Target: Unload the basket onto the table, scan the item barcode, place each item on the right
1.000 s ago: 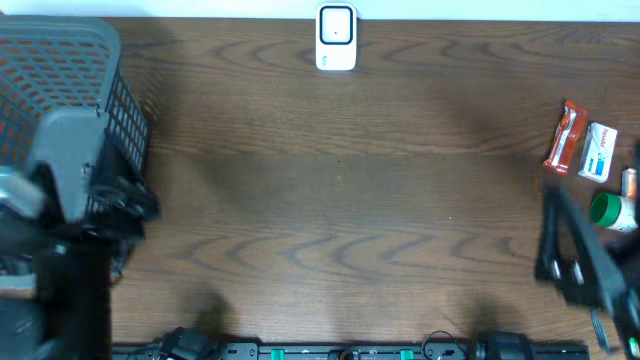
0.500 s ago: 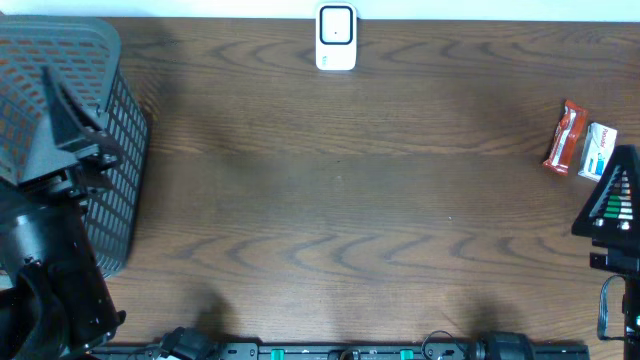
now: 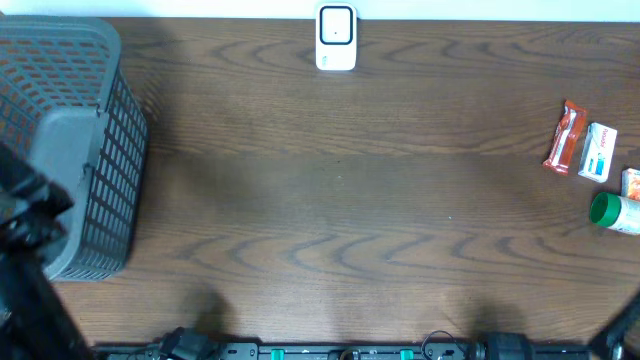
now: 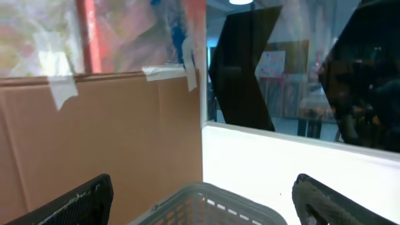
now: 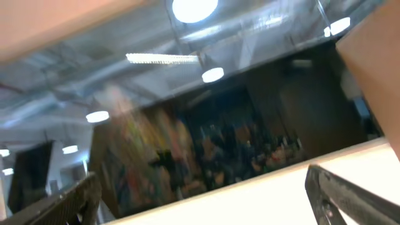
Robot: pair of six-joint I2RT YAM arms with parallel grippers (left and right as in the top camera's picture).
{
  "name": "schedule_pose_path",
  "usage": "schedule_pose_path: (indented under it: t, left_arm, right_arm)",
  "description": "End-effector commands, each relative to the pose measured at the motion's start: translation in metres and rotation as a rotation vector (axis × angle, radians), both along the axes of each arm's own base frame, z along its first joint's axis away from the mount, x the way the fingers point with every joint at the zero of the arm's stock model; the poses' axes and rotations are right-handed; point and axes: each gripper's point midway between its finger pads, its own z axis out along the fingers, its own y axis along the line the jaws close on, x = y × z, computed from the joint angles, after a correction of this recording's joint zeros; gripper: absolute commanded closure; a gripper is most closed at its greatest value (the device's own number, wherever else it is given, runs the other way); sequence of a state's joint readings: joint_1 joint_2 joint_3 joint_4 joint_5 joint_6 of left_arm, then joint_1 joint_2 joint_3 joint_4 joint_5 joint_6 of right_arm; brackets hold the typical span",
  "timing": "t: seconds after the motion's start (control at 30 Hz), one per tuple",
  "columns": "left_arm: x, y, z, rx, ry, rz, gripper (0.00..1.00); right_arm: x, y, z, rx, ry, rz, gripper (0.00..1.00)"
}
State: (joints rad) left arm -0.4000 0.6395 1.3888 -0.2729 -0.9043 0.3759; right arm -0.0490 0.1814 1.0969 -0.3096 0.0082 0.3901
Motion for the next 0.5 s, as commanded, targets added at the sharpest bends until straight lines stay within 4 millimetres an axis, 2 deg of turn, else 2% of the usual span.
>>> schedule_pose_path:
  t: [0.0,0.07,0.13,0.3,0.47]
  left_arm:
    - [-0.018,0.011,-0.005,-0.038,-0.028,0.021,0.09]
    - [-0.028,0.015,-0.009,-0.043,-0.035,0.02,0.09]
    - [-0.034,0.017,-0.013,-0.05,-0.035,0.018,0.08]
    - [-0.053,0.025,-0.019,-0.092,-0.067,0.007,0.09]
    - [-0.074,0.035,-0.03,-0.099,-0.074,0.018,0.09]
  right_arm:
    - [-0.006,-0.002,-0.024,0.004,-0.007,-0.012,0.01]
    - [-0.009,-0.001,-0.038,0.003,-0.015,-0.01,0.01]
    - [-0.003,-0.001,-0.048,0.005,0.009,-0.006,0.01]
    - [0.005,0.001,-0.051,0.007,0.005,0.03,0.01]
    - [0.016,-0.005,-0.06,0.096,0.02,0.053,0.01]
